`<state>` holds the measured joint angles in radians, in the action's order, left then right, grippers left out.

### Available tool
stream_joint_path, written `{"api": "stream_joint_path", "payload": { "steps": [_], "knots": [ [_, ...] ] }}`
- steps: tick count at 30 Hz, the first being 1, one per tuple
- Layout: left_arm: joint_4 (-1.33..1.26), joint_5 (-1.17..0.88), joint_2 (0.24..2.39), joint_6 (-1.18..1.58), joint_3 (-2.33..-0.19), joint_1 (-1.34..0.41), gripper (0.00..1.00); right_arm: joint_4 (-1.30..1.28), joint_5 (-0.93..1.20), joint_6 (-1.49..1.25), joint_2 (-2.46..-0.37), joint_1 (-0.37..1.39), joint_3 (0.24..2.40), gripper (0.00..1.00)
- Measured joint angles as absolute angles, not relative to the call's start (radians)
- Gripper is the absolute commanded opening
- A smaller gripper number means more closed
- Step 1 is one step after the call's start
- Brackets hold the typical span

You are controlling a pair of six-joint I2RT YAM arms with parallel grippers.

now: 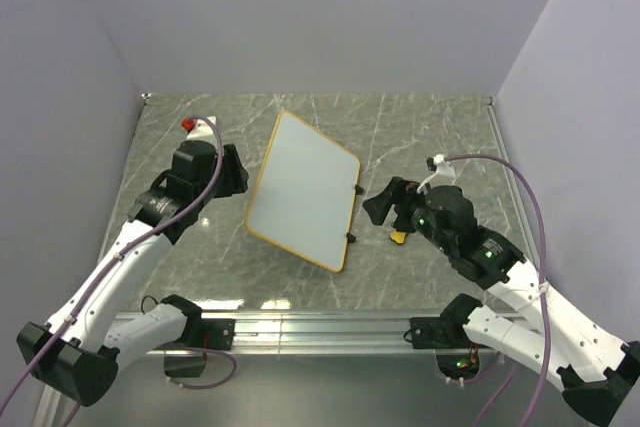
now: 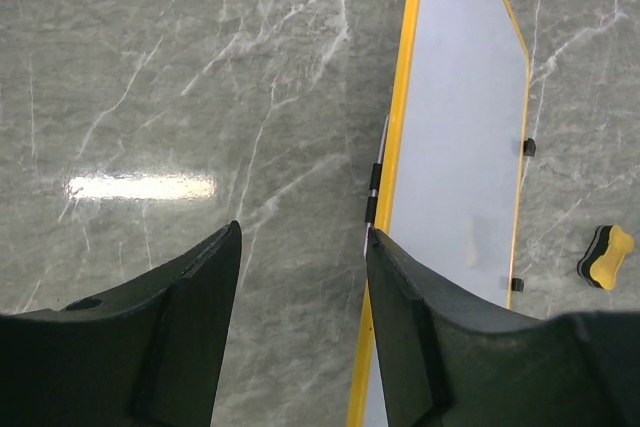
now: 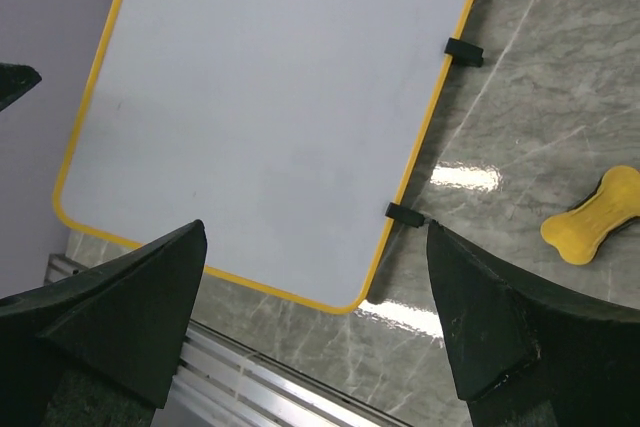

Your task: Erase the whiteboard

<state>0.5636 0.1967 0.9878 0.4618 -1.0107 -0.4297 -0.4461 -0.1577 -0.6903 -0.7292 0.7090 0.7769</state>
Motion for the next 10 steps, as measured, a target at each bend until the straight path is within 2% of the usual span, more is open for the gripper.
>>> {"api": "stream_joint_path", "payload": {
  "steps": [10],
  "knots": [
    [0.557, 0.209, 0.982, 0.474, -1.006, -0.430, 0.60, -0.476, -0.179, -0.668, -0.749, 0.709, 0.778, 0.94]
  ]
}}
